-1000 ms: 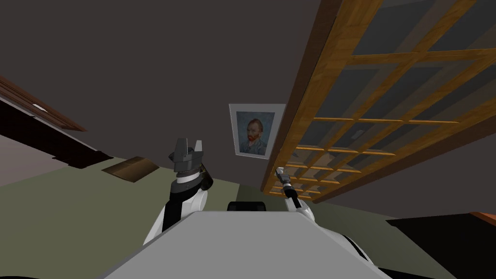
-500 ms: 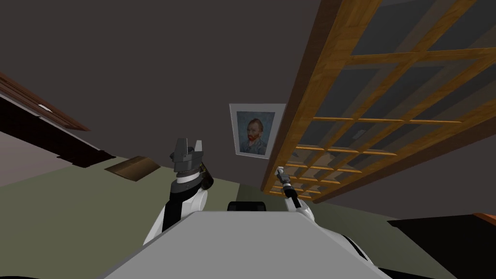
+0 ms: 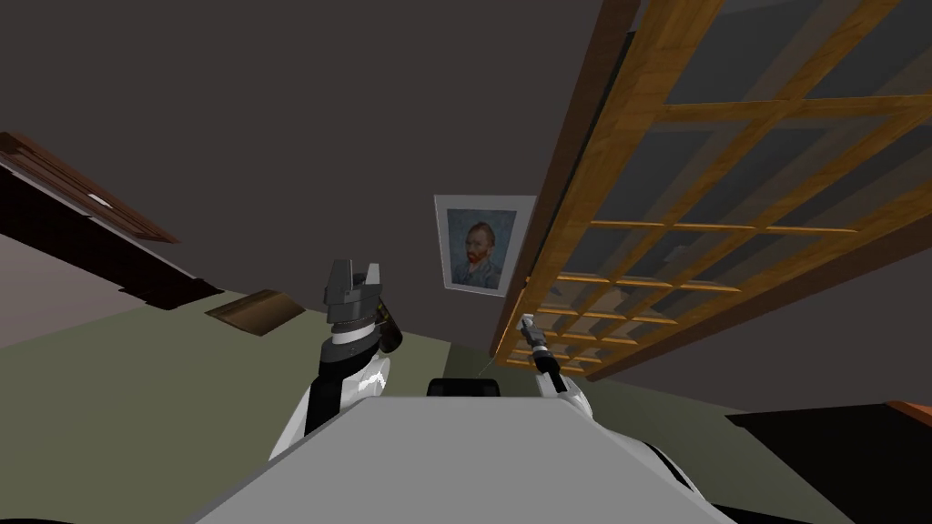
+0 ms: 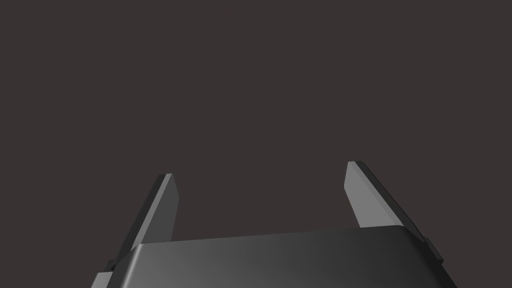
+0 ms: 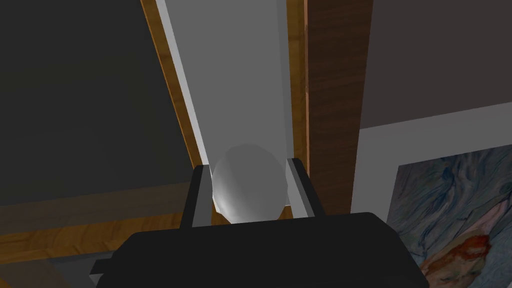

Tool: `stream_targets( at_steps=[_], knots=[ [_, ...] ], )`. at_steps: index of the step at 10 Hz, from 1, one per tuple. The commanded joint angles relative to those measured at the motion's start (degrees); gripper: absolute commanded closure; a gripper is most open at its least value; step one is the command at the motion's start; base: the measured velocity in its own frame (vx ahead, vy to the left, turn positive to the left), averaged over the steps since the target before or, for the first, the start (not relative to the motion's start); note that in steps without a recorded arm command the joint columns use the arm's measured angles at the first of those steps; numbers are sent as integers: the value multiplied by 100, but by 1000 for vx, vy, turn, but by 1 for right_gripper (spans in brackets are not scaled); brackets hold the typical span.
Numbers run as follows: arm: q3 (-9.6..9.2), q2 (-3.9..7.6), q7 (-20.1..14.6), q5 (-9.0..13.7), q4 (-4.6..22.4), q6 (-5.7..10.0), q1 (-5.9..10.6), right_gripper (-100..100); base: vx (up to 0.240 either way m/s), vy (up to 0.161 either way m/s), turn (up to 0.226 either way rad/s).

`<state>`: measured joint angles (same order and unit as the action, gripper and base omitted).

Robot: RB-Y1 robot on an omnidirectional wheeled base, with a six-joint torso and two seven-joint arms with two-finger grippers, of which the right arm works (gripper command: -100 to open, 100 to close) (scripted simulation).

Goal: Pull the door open

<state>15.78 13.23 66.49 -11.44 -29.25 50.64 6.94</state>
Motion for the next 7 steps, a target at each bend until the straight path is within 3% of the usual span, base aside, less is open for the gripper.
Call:
stream_targets(
  at_steps=[1, 5, 7],
  knots=[
    [-10, 19, -160, 56, -27, -24, -69, 100, -58, -2, 15],
    [-98, 53, -656, 220, -36, -22, -139, 100, -45, -13, 25],
    [-98, 53, -656, 220, -36, -22, -139, 100, -16, 1, 2]
  ],
)
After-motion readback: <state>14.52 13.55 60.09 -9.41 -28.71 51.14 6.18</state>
